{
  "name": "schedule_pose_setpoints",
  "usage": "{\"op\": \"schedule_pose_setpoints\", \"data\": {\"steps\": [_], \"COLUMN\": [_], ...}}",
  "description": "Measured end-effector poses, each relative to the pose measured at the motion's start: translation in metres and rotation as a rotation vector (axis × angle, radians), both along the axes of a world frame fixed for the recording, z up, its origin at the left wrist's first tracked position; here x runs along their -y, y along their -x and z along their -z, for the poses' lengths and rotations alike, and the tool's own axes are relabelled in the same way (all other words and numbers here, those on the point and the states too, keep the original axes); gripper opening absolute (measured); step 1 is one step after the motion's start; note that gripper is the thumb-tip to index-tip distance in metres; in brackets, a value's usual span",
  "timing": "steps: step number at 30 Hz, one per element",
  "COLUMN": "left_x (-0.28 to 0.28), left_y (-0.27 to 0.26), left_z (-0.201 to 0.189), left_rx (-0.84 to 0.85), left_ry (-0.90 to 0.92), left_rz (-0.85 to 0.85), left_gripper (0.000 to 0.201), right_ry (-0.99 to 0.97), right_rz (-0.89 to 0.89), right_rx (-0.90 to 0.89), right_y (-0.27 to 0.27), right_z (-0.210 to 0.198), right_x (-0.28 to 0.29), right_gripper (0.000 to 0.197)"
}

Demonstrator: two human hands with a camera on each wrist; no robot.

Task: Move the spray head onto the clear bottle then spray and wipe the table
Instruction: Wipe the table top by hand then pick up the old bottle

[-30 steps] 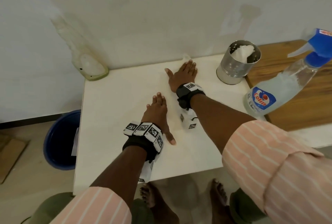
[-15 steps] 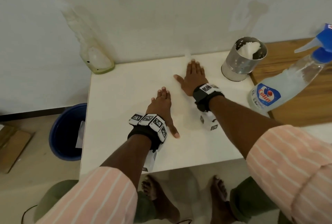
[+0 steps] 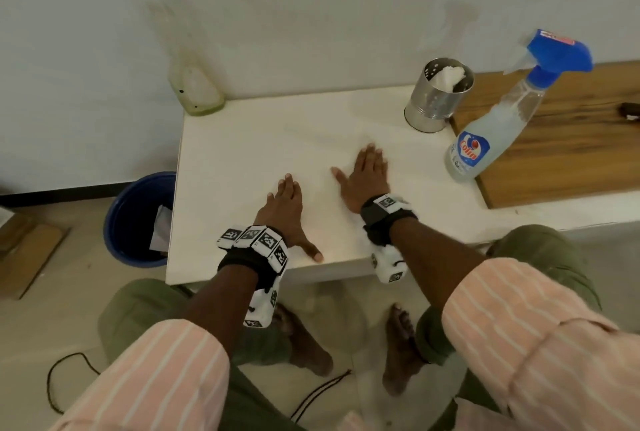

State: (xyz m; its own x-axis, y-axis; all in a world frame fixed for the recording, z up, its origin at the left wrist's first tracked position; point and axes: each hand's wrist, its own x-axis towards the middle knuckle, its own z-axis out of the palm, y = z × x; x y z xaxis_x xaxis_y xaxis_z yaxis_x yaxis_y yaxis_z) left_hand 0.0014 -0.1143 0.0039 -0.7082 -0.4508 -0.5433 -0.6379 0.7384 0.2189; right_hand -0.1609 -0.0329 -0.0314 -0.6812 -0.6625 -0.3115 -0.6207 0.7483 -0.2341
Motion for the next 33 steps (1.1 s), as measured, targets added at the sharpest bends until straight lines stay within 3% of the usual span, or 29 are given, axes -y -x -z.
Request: {"op": "schedule_pose_setpoints", "data": {"steps": [4,6,8,11,13,15,19,24,26,28,31,33], "left_x": [-0.001,-0.003,-0.006,-0.007,-0.008,-0.009,-0.003,0.002,-0.001,-0.004,-0.001,0.007], "left_y": [-0.009,-0.012,-0.012,-0.009,-0.012,-0.019,-0.033,-0.041,-0.038,-0.035,-0.036,-0.04], "left_z": [0.0,0.0,-0.001,-0.005,-0.003,0.002,0.004,0.0,0.001,0.003,0.003,0.001], "left_rx": [-0.005,-0.009,0.003,0.011,-0.001,-0.029,-0.046,0.102,0.113,0.125,0.106,0.046], "left_ry": [0.001,0.008,0.034,0.047,0.034,0.014,0.029,0.073,0.1,0.11,0.114,0.076], "left_rz": [-0.044,-0.066,-0.053,-0.056,-0.087,-0.147,-0.136,-0.026,-0.012,-0.031,-0.052,-0.083], "left_gripper": [0.161,0.16,0.159,0.159,0.158,0.152,0.125,0.137,0.142,0.144,0.142,0.121], "right_ry": [0.037,0.039,0.062,0.077,0.083,0.131,0.136,0.091,0.064,0.018,-0.001,0.058], "right_rz": [-0.527,-0.579,-0.48,-0.1,0.047,0.042,-0.35,-0.758,-0.636,-0.322,0.101,0.036], "right_rx": [0.029,0.049,0.009,-0.02,-0.029,-0.008,0.01,-0.052,-0.074,-0.108,-0.064,0.014], "right_y": [-0.061,-0.056,-0.037,-0.025,-0.049,-0.086,-0.136,-0.098,-0.072,-0.067,-0.108,-0.15], "right_z": [0.003,0.002,0.004,0.007,0.01,0.01,0.014,0.013,0.011,0.012,0.011,0.008], "right_x": [0.004,-0.014,-0.038,-0.071,-0.076,-0.069,-0.057,-0.097,-0.121,-0.134,-0.11,-0.084], "right_gripper": [0.057,0.059,0.063,0.07,0.074,0.074,0.063,0.066,0.07,0.078,0.096,0.096]}}
